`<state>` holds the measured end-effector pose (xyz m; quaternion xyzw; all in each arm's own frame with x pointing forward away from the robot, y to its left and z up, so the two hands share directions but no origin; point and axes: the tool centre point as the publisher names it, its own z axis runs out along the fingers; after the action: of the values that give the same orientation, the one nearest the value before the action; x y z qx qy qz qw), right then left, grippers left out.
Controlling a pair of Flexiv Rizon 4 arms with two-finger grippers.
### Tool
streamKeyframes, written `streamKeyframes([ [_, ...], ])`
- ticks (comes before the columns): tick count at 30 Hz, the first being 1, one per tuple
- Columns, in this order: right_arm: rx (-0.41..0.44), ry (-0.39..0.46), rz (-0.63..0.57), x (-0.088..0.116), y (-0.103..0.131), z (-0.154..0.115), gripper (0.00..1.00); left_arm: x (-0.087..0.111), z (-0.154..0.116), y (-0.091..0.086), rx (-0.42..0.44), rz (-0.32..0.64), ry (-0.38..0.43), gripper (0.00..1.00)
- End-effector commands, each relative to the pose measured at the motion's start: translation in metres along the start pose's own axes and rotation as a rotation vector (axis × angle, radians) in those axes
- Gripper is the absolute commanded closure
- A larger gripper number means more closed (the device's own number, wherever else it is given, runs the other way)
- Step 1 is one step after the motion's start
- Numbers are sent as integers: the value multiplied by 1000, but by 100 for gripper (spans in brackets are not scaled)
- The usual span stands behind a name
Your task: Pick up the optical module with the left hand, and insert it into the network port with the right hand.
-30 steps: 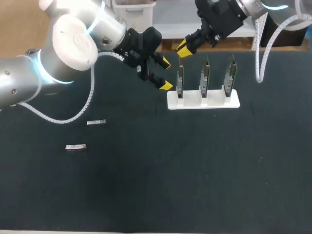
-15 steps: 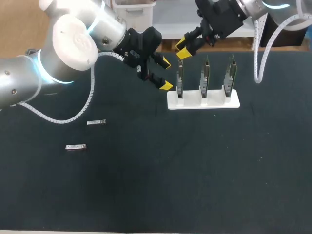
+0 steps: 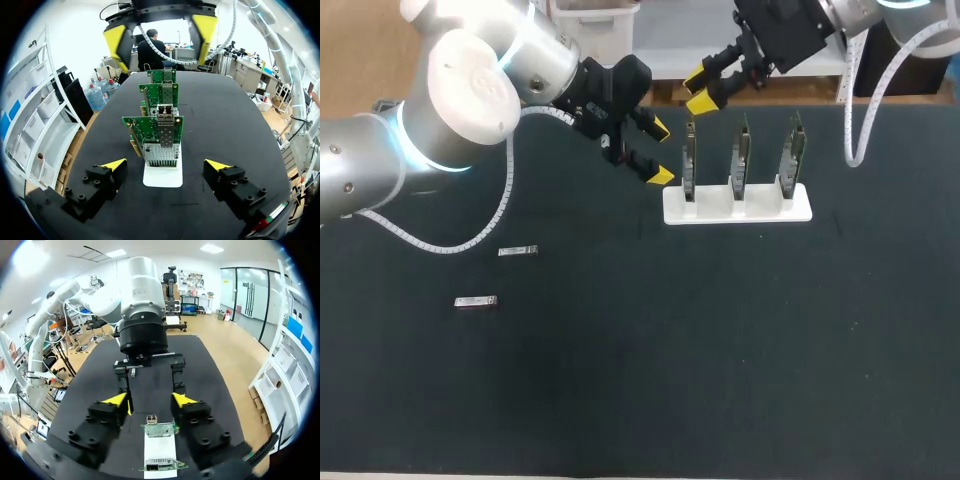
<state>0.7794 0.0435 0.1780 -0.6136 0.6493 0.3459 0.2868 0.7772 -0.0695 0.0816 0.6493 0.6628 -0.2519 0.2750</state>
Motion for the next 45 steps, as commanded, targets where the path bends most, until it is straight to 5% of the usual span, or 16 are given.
streamKeyframes([
  [1,-1,4,4,2,-2,4,100,0,0,0,0,-1,3,0],
  [45,-46,86,45,29,-7,21,100,0,0,0,0,-1,3,0],
])
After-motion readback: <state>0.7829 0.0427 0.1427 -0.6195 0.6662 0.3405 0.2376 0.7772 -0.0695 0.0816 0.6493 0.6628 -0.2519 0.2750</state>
